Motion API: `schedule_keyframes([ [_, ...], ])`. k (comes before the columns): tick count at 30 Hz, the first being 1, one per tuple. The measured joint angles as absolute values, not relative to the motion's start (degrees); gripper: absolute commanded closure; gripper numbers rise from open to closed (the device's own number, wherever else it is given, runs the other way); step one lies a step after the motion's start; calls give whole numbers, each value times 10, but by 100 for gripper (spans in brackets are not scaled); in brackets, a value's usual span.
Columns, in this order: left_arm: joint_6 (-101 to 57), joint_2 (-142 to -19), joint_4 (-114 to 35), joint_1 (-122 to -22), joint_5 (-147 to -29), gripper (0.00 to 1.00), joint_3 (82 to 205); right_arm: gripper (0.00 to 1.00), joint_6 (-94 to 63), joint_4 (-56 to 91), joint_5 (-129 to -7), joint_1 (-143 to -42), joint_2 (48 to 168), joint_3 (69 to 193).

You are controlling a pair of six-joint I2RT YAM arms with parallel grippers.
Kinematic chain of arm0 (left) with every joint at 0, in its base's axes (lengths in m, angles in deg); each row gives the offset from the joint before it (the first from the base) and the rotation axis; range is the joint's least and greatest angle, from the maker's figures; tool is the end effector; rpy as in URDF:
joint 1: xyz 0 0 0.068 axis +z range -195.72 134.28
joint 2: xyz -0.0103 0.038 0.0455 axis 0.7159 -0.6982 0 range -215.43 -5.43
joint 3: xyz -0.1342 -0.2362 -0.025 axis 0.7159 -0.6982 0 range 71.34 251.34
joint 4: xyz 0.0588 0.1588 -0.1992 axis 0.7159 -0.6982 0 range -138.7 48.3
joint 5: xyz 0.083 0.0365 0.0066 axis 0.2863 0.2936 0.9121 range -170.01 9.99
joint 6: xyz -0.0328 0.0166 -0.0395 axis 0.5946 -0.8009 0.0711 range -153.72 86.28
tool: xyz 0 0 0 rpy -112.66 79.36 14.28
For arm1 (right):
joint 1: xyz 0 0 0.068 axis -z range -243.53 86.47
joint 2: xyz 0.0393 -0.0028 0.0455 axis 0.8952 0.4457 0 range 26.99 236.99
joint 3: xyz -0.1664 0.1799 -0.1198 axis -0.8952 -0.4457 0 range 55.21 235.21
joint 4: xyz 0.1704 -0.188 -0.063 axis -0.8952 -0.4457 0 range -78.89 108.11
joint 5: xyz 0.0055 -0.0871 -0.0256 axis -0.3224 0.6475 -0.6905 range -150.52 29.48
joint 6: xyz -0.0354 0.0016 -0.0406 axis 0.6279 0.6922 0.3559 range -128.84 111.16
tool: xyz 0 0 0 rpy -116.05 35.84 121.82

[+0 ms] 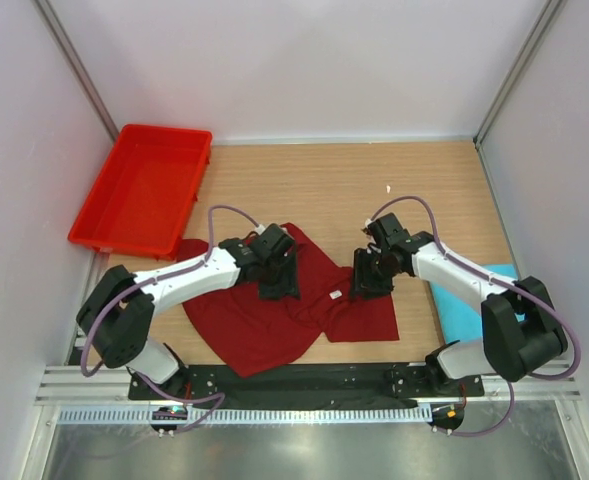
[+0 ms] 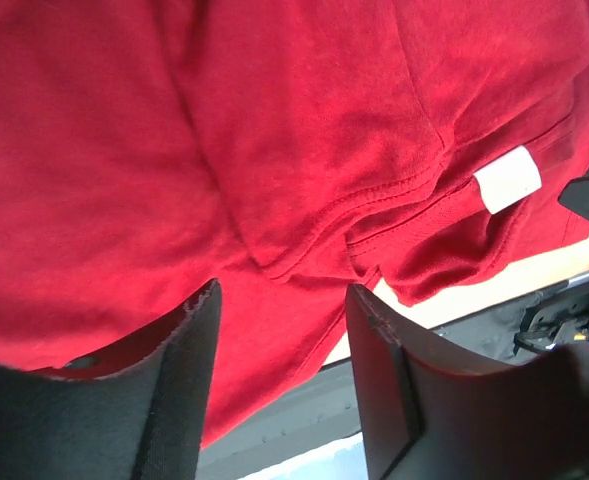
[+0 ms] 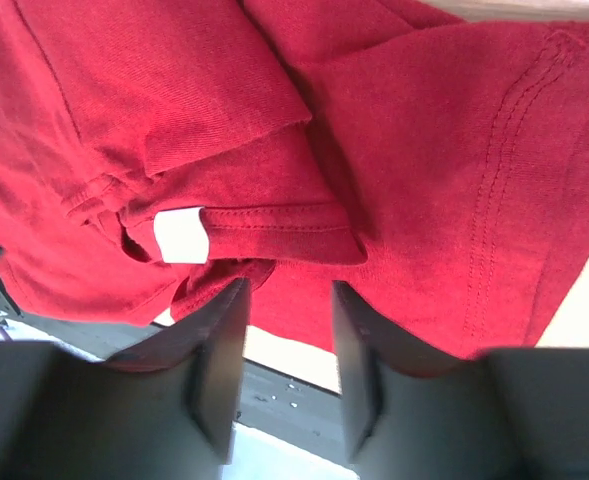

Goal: Fold and stack the t-shirts
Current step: Move the tshirt to the center of the board, then flatten the tshirt out

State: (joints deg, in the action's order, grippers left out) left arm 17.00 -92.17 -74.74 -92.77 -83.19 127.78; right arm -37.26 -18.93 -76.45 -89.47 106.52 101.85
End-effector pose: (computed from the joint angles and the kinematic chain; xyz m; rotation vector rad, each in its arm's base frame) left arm 0.2001 -0.2180 0.2073 -0.0718 2.8233 -0.5558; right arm 0.2183 0.1170 0.1887 -0.0090 2.8985 0.5950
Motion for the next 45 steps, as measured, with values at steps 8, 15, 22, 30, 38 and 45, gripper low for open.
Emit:
schedule_keyframes([
  [8, 178, -999, -722, -943, -863, 44, 1283, 47, -375, -164, -766, -894, 1089, 988],
  [15, 184, -1023, -693, -944, -878, 68, 1283, 50, -375, -150, -764, -891, 1122, 985],
  [22, 180, -1023, -697, -943, -868, 100, 1295, 95, -360, -152, -737, -889, 1129, 996],
  [30, 128, -956, -796, -938, -779, 100, 1404, 99, -340, -227, -656, -889, 1115, 1098],
  [38, 34, -799, -866, -921, -700, 100, 1582, 99, -319, -314, -618, -889, 1044, 1293],
  [45, 7, -744, -897, -921, -698, 100, 1673, 84, -318, -327, -747, -899, 1008, 1336],
])
